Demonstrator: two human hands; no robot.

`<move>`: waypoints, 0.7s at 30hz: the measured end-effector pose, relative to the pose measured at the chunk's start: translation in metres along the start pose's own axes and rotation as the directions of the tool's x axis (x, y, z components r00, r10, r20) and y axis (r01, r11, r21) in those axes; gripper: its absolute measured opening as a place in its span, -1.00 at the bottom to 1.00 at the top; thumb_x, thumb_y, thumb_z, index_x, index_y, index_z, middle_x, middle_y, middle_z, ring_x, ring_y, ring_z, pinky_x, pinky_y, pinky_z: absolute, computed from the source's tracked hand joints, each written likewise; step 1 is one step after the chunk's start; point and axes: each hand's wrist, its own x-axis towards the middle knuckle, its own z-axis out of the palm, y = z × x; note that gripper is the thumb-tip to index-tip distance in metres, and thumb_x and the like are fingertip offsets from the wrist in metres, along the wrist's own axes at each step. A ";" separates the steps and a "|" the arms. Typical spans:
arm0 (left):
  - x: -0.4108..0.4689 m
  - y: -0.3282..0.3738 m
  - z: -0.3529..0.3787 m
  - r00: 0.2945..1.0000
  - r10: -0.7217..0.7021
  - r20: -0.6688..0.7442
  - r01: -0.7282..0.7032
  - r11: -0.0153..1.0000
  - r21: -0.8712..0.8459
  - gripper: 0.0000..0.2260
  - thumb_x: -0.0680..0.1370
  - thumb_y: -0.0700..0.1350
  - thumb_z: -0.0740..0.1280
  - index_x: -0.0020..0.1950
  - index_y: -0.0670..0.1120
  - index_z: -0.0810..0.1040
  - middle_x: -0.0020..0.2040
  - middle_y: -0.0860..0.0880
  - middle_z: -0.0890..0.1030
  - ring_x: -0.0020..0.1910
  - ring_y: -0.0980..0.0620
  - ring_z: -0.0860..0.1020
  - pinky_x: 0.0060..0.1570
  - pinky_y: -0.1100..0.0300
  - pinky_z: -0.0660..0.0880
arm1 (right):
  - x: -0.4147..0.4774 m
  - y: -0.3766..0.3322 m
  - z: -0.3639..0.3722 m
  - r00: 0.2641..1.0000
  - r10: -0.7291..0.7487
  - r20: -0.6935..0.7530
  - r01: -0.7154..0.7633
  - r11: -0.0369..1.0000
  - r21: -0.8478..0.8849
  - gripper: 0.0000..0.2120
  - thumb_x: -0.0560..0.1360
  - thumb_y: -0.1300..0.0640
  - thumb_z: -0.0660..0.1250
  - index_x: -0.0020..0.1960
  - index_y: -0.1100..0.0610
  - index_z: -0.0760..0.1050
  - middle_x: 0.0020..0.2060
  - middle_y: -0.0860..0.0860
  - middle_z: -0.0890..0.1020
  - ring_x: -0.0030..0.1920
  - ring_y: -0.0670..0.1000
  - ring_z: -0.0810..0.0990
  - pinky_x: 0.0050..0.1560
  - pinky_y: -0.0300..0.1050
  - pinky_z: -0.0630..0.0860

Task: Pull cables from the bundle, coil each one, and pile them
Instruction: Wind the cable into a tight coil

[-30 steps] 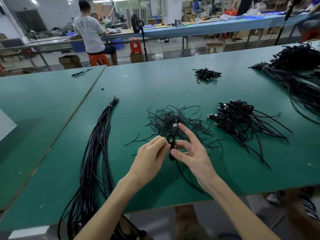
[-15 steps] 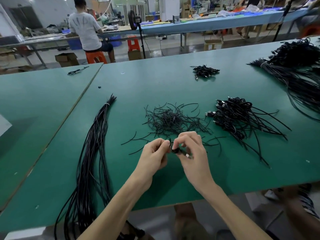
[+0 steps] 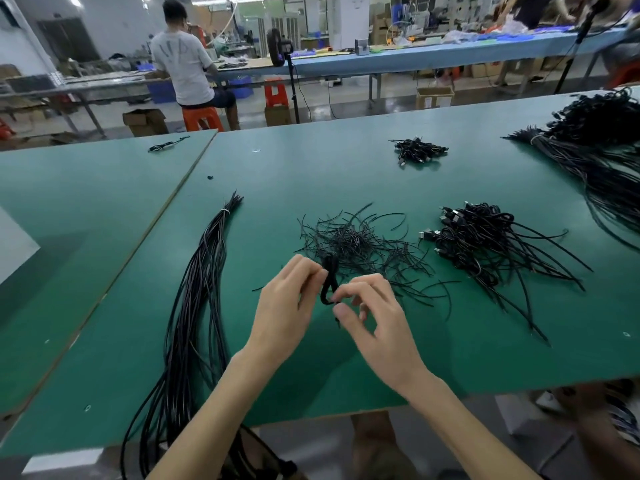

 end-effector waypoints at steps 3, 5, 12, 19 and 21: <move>-0.005 0.004 0.004 0.993 0.108 0.048 -0.113 0.986 0.123 -0.80 0.71 -0.03 0.21 -0.07 -0.07 0.45 -0.18 0.12 0.37 -0.34 0.05 0.33 -0.38 0.17 0.39 | 0.002 0.001 -0.003 0.979 0.200 0.045 -0.205 0.970 0.130 -0.82 0.60 -0.12 0.35 -0.10 -0.05 0.54 -0.23 -0.14 0.58 -0.24 -0.12 0.53 -0.19 -0.30 0.42; -0.009 0.005 0.008 0.986 0.147 0.079 -0.157 0.977 0.143 -0.76 0.71 -0.03 0.18 -0.07 -0.12 0.48 -0.17 0.10 0.39 -0.35 0.03 0.36 -0.40 0.07 0.44 | 0.002 0.005 -0.002 0.951 0.290 0.104 -0.302 0.945 0.125 -0.78 0.57 -0.08 0.43 -0.15 -0.01 0.49 -0.34 -0.07 0.57 -0.34 -0.16 0.45 -0.26 -0.29 0.40; -0.008 0.013 -0.002 0.959 0.220 0.177 -0.267 0.912 0.311 -0.71 0.71 -0.07 0.17 -0.13 -0.17 0.52 -0.22 -0.01 0.43 -0.33 0.14 0.24 -0.50 0.03 0.44 | 0.003 0.005 -0.004 0.906 0.344 0.247 -0.412 0.850 0.329 -0.86 0.62 0.12 0.39 0.12 0.08 0.47 -0.24 0.13 0.73 -0.39 0.14 0.62 -0.42 -0.07 0.49; -0.010 0.035 0.001 0.904 0.296 0.308 -0.350 0.927 0.136 -0.89 0.64 -0.28 0.33 -0.08 -0.17 0.53 -0.17 -0.02 0.47 -0.28 0.02 0.34 -0.41 0.01 0.47 | 0.006 0.006 -0.014 0.903 0.408 0.137 -0.394 0.656 0.644 -0.72 0.63 0.43 0.19 -0.03 0.16 0.62 -0.19 0.08 0.67 -0.14 0.00 0.64 -0.09 -0.18 0.62; -0.015 0.035 0.007 0.898 0.276 0.343 -0.332 0.936 0.117 -0.88 0.60 -0.35 0.35 -0.10 -0.19 0.51 -0.17 -0.02 0.47 -0.27 0.05 0.28 -0.40 -0.03 0.48 | 0.006 0.006 -0.015 0.891 0.437 0.128 -0.408 0.643 0.648 -0.75 0.66 0.29 0.23 -0.05 0.15 0.65 -0.19 0.08 0.67 -0.15 0.00 0.62 -0.10 -0.18 0.60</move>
